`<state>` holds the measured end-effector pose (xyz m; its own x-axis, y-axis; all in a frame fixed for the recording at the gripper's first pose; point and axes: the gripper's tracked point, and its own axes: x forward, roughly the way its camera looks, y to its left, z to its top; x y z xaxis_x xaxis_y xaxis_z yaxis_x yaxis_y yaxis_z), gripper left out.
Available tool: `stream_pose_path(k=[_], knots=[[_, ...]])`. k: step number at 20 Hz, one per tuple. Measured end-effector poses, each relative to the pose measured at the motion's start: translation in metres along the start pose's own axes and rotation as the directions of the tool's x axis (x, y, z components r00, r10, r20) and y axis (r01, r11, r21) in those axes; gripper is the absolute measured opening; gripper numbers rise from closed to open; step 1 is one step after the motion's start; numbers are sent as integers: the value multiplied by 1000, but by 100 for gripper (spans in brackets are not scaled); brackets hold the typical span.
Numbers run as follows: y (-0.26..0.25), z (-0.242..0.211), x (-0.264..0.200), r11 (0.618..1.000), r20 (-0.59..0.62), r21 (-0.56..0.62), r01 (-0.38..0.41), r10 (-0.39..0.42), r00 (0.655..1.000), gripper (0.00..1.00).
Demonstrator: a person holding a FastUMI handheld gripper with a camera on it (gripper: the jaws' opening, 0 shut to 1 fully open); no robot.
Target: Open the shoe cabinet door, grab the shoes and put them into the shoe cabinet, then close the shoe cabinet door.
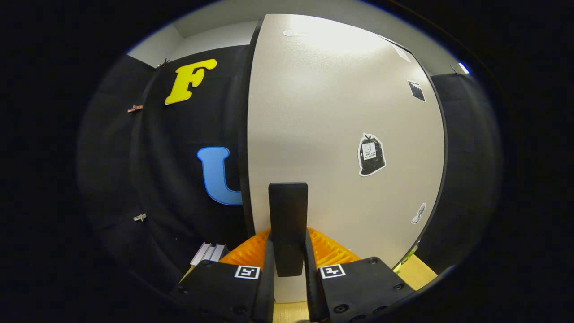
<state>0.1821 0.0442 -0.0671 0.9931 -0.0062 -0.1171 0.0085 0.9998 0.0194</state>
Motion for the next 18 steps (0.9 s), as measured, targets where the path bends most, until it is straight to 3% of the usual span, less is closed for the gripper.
stream_pose_path(k=[18], knots=[[-87, -16, -163, 980, -12, 29, -197, 198, 980, 33]])
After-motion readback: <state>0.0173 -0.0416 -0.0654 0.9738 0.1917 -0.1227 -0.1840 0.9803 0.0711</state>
